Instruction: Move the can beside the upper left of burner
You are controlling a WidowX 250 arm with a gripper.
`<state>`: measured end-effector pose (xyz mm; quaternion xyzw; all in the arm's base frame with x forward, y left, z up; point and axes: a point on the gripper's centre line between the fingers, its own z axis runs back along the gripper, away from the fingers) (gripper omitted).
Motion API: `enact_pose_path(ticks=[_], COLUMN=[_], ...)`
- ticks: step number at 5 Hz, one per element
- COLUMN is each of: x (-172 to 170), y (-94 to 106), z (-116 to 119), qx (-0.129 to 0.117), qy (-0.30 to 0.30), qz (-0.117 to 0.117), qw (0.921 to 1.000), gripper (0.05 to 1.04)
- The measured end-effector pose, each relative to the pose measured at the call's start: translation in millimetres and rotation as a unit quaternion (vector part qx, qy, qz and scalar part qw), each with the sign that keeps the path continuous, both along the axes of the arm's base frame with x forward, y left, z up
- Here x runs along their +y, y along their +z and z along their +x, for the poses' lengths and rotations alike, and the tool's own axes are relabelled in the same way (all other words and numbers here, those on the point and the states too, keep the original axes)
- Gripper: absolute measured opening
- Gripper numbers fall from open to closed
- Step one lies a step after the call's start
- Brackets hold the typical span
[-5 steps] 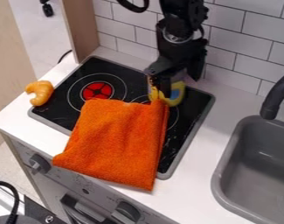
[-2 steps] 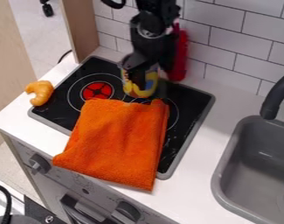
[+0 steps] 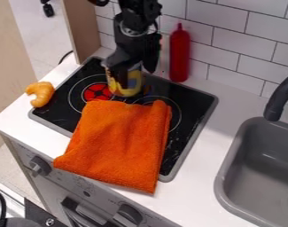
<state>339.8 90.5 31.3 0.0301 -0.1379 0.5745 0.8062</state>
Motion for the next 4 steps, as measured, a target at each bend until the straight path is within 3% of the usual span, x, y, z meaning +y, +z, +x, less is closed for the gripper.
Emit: enact_pose_path(ticks=[1, 2, 3, 4], x=[7.6, -8.2, -27.5, -50.4], y=[1.4, -6.6, -8.3, -0.1], z=[0.3, -2.1, -3.6, -4.8], qx=[0.005, 0.011, -0.013, -0.009], qy=[-0.019, -0.076, -0.102, -0.12], qz=[0.004, -0.008, -0.005, -0.019], qw=[0.9998, 0.997, 0.9946, 0.9926], gripper=[0.998, 0.998, 0.998, 0.998])
